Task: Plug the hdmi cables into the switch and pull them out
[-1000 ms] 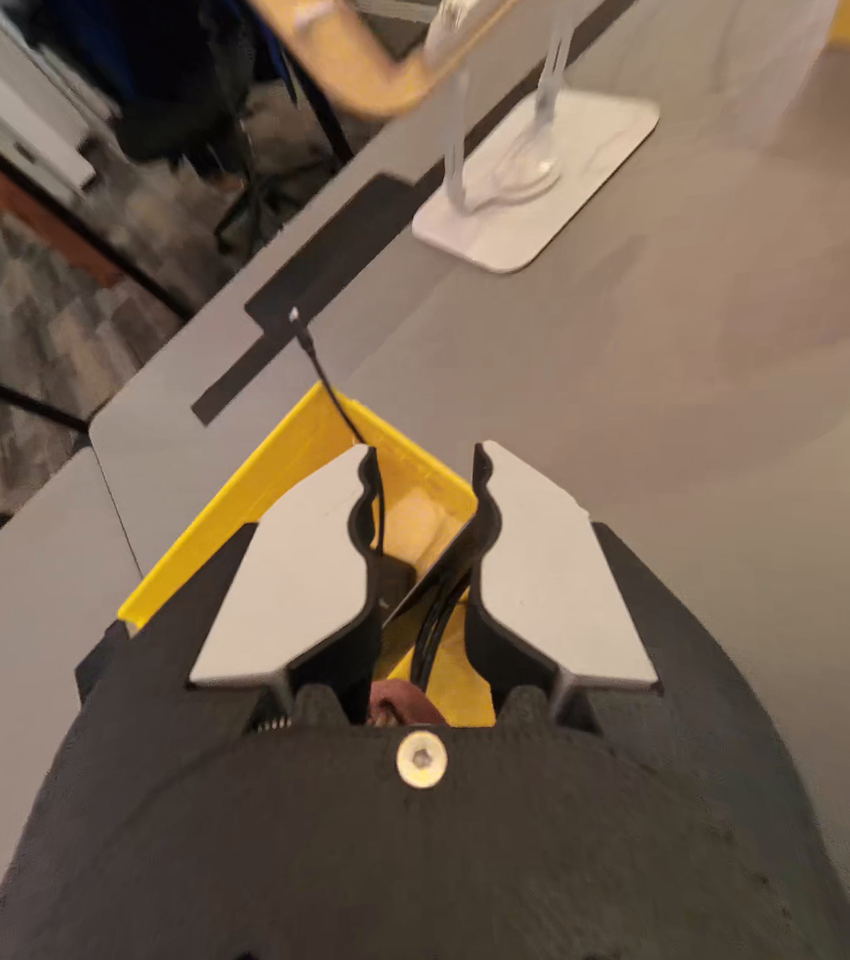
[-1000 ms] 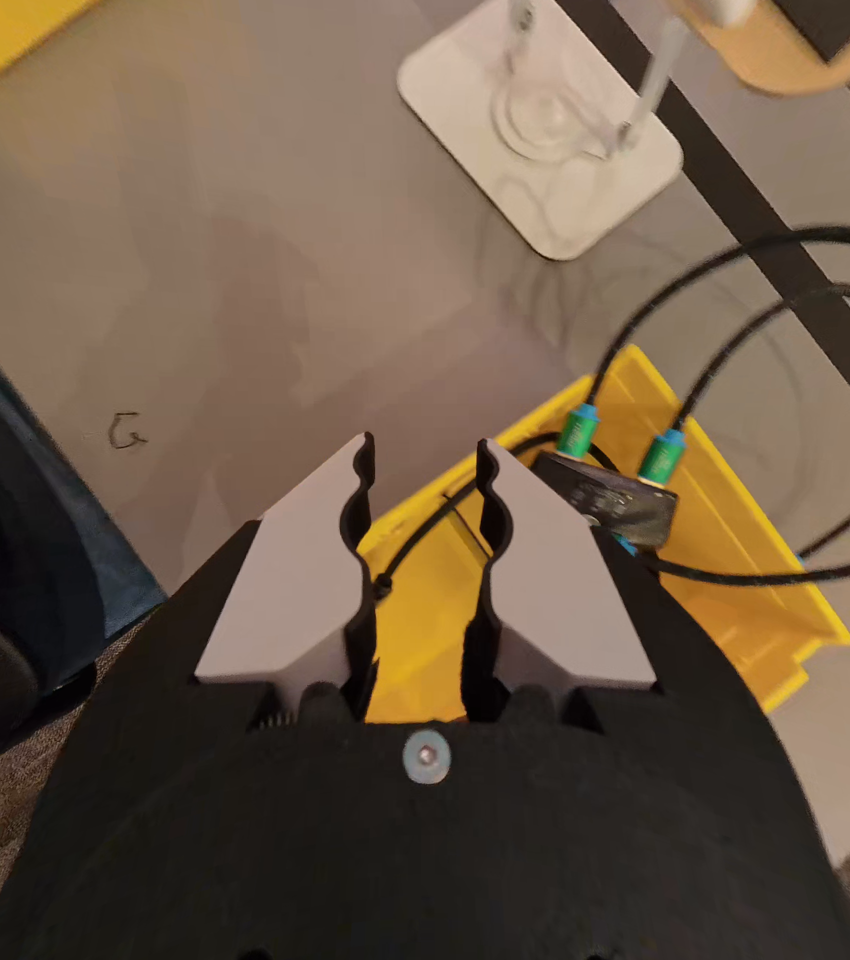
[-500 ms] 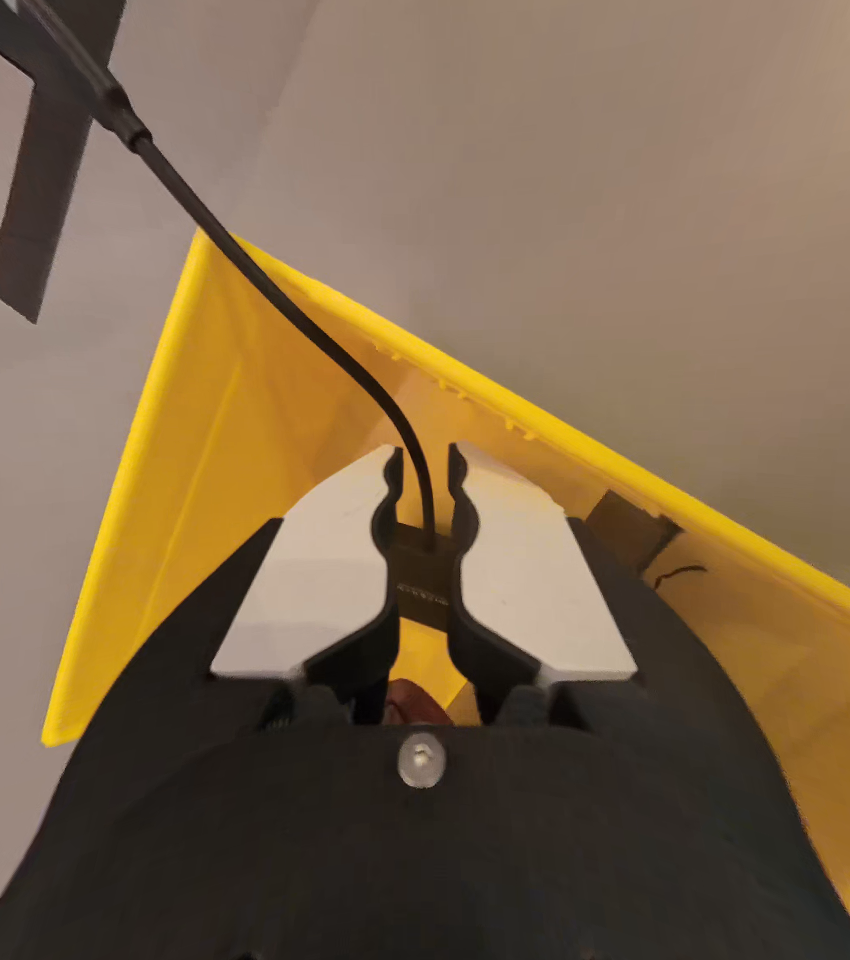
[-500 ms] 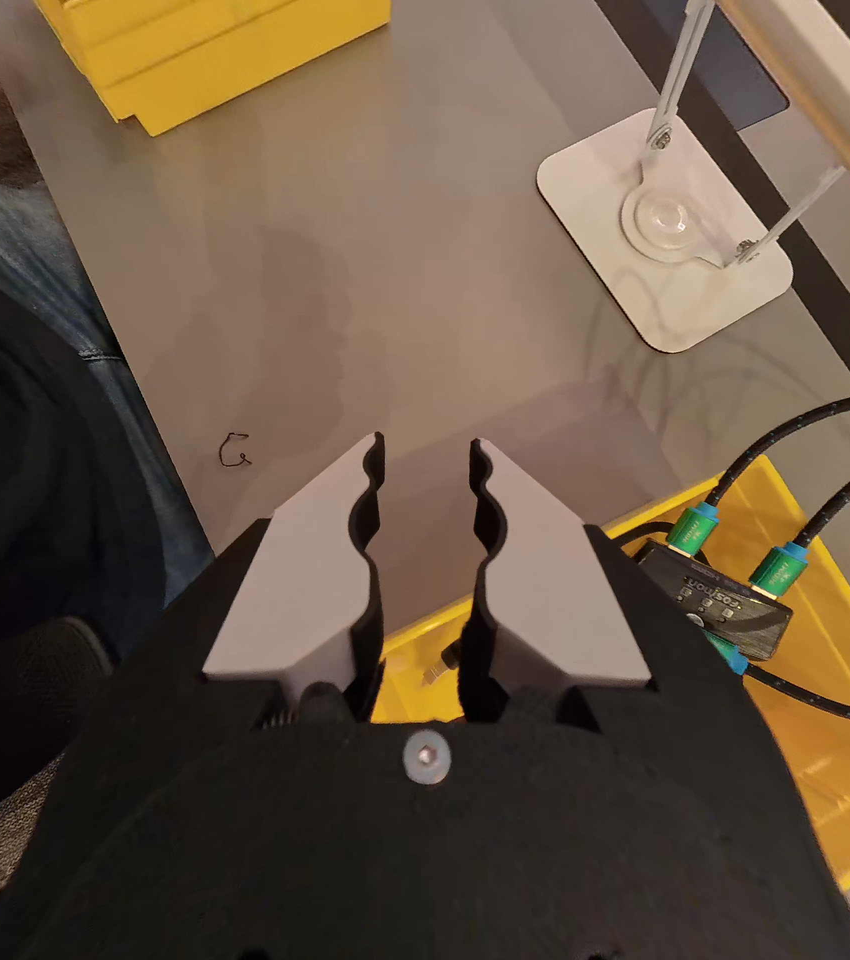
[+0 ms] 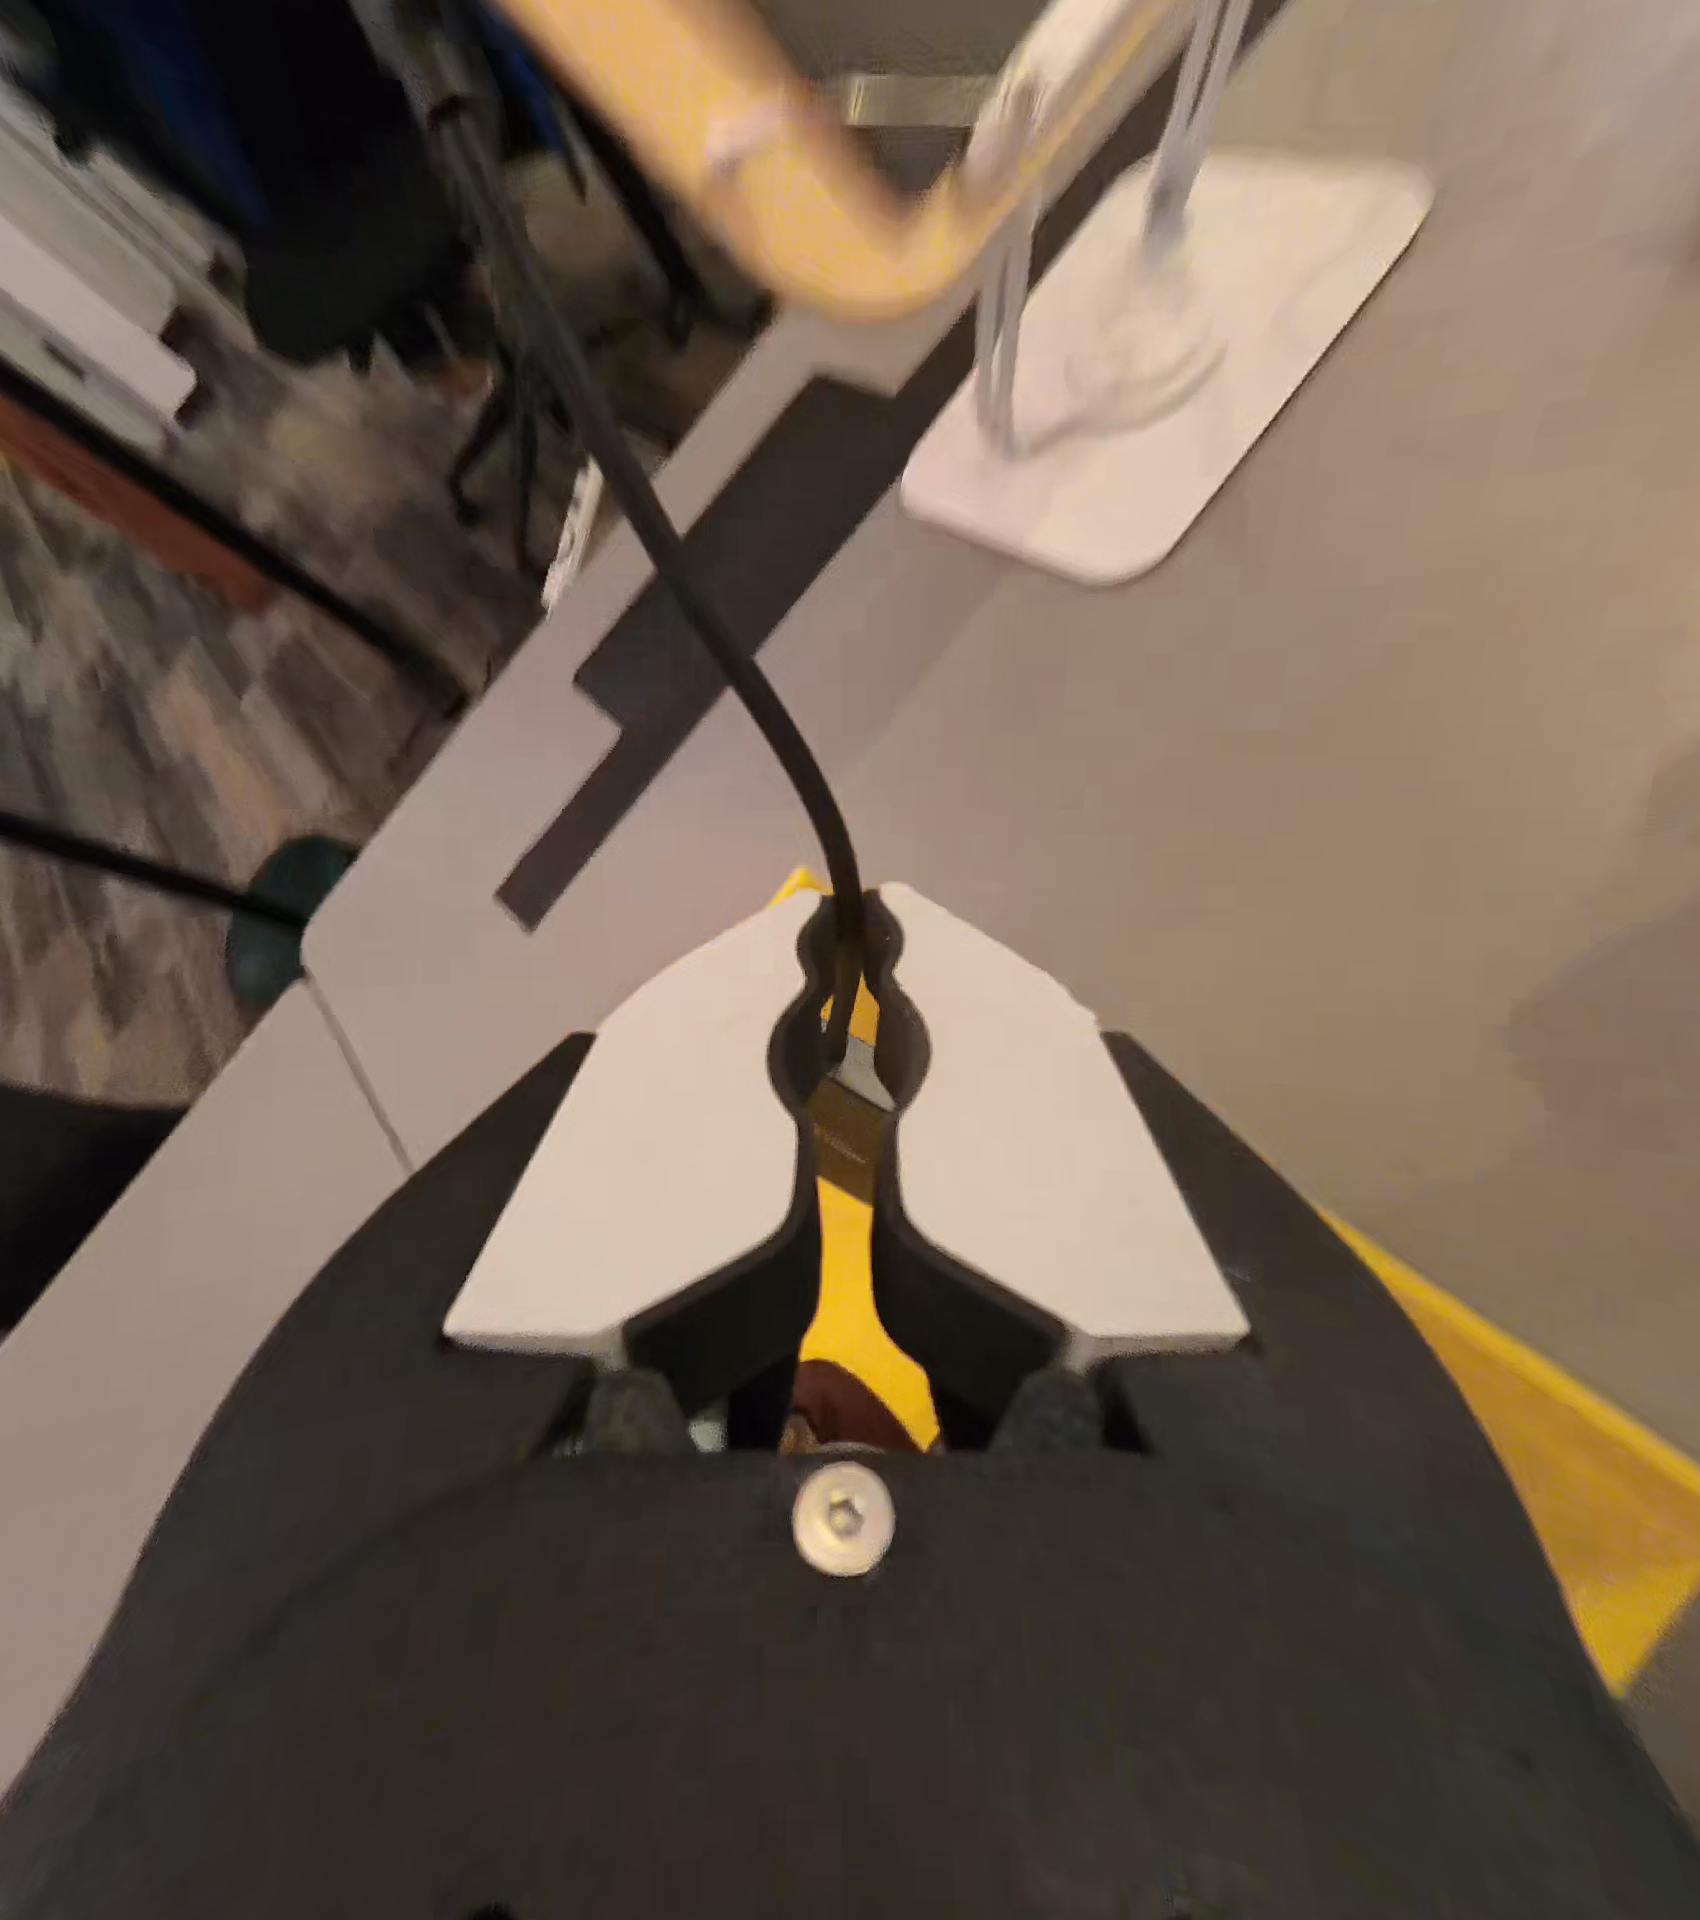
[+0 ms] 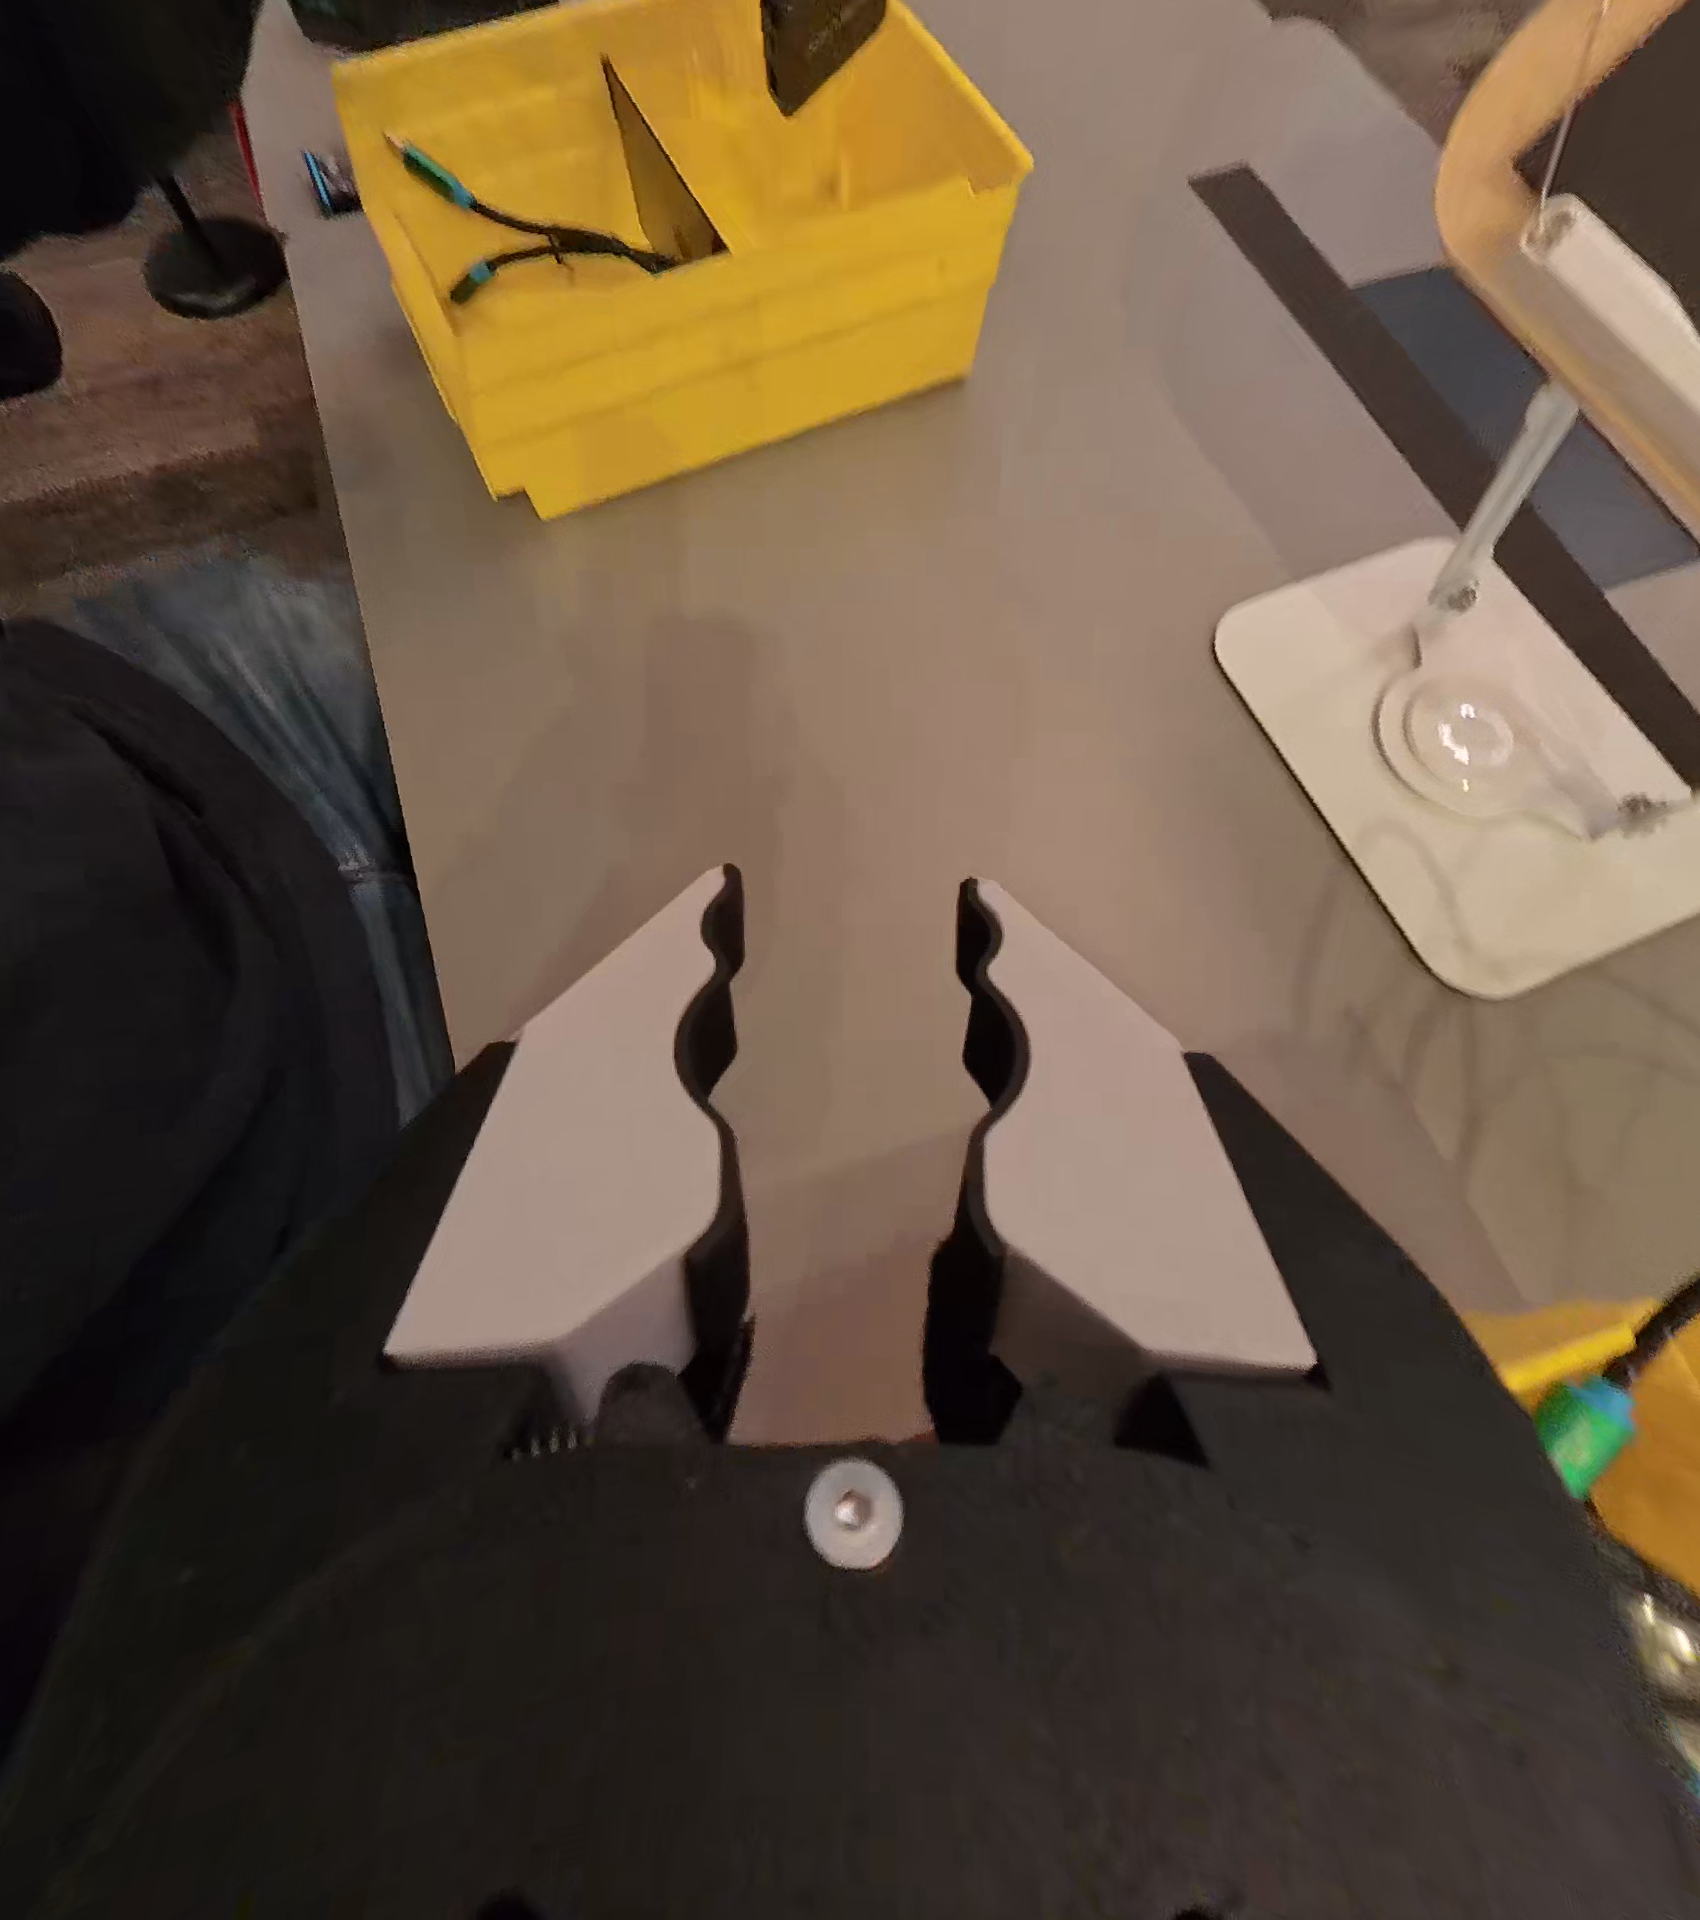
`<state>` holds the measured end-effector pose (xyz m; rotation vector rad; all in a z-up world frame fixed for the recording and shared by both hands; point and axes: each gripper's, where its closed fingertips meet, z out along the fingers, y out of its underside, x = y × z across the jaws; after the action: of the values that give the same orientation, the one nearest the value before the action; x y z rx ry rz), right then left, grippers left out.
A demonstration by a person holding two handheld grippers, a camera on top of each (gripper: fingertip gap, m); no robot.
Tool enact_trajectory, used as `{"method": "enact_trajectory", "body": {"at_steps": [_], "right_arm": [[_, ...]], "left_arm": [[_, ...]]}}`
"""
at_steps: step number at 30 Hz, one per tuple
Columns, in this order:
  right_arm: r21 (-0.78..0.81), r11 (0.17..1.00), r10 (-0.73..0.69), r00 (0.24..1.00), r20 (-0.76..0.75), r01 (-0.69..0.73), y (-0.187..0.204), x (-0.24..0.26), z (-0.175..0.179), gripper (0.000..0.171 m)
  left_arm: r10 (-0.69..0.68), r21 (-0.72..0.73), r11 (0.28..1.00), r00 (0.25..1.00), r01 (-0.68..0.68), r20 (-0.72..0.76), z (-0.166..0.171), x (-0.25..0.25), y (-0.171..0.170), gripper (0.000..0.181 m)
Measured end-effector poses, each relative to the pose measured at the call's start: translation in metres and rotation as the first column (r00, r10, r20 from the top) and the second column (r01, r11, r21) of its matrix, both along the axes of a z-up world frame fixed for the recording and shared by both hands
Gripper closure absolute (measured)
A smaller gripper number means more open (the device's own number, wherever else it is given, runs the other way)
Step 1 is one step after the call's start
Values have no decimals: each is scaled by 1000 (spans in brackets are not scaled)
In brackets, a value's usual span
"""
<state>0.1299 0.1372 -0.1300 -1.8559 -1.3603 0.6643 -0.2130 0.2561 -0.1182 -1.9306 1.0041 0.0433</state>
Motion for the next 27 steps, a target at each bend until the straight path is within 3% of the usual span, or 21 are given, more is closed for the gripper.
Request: {"method": "enact_trajectory", "body": {"at_steps": [3, 5, 11, 17, 21, 24, 27], "right_arm": [[18, 999, 32, 999, -38, -31, 1, -29, 1, 121], [21, 998, 52, 998, -25, -51, 2, -47, -5, 111], [-16, 997, 78, 997, -28, -79, 2, -75, -24, 104], [-125, 989, 73, 996, -45, -78, 8, -84, -64, 91], [-191, 982, 8, 995, 101, 12, 19, -58, -99, 92], [-254, 963, -72, 994, 80, 90, 23, -37, -100, 99], [-252, 945, -191, 977, 93, 209, 32, -8, -97, 104]], "left_arm": [[-113, 15, 994, 986, 112, 119, 30, 49, -23, 178], [-192, 1, 981, 970, 194, 149, 32, 88, -39, 178], [-396, -67, 910, 907, 408, 142, -13, 193, -78, 178], [-501, -146, 828, 831, 542, 242, -38, 249, -96, 178], [-612, -121, 772, 782, 623, 123, -55, 263, -102, 178], [-614, -158, 784, 787, 600, -57, -86, 259, -94, 178], [-628, -177, 774, 772, 607, -97, -110, 263, -98, 178]]}}
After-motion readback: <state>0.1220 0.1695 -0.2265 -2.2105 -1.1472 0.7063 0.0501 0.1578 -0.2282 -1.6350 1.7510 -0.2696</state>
